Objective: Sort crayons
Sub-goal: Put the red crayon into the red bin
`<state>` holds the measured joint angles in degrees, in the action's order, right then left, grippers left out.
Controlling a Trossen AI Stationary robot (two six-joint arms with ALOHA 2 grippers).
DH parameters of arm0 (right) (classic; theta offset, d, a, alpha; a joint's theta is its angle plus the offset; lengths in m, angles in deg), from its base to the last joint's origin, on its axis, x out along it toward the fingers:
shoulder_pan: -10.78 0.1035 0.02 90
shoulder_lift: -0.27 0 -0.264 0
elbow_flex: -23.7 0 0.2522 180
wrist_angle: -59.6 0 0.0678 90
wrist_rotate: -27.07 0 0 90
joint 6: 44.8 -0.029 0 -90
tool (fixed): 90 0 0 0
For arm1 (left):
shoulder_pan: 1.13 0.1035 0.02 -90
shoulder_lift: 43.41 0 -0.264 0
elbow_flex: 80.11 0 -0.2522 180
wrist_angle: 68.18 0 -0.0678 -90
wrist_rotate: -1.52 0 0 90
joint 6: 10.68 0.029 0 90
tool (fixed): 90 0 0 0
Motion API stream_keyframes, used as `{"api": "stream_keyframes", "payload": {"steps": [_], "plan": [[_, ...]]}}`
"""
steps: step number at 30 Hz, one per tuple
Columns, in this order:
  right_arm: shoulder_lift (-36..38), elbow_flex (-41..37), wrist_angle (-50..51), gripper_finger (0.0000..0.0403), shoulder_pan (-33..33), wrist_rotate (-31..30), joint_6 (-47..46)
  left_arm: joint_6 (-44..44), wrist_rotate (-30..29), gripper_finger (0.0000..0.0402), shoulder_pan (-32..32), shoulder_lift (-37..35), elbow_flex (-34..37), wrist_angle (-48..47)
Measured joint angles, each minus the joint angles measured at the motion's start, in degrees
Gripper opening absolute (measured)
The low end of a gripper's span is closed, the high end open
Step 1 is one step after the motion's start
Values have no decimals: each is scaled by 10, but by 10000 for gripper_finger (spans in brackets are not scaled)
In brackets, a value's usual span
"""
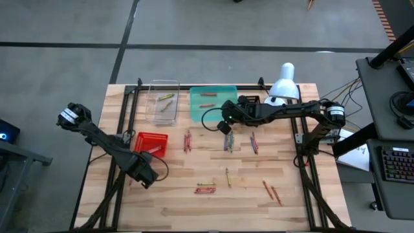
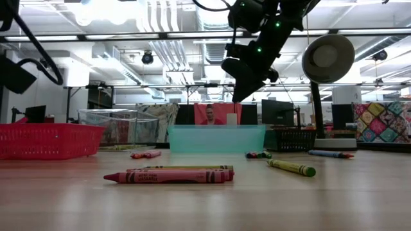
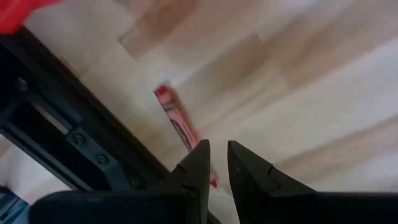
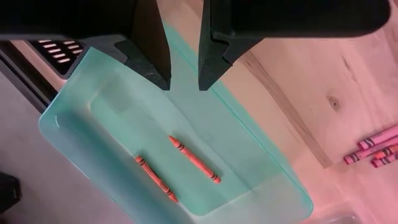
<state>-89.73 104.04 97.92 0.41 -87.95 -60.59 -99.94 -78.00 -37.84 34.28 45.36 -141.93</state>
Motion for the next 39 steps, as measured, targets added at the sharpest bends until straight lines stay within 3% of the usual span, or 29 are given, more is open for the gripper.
{"api": "stream_keyframes", "payload": {"steps": [6,15,20,31,39], "plan": [[0,4,0,73,0,0,0,-4,-21,47,0,0,20,-1],[0,4,0,73,0,0,0,-24,-31,115,-4,0,54,5],[0,4,0,73,0,0,0,-28,-38,131,-6,0,67,21],[0,4,0,73,0,-1,0,-33,-38,112,-7,-2,94,64],[0,4,0,73,0,-1,0,-28,-49,44,-8,0,84,75]]}}
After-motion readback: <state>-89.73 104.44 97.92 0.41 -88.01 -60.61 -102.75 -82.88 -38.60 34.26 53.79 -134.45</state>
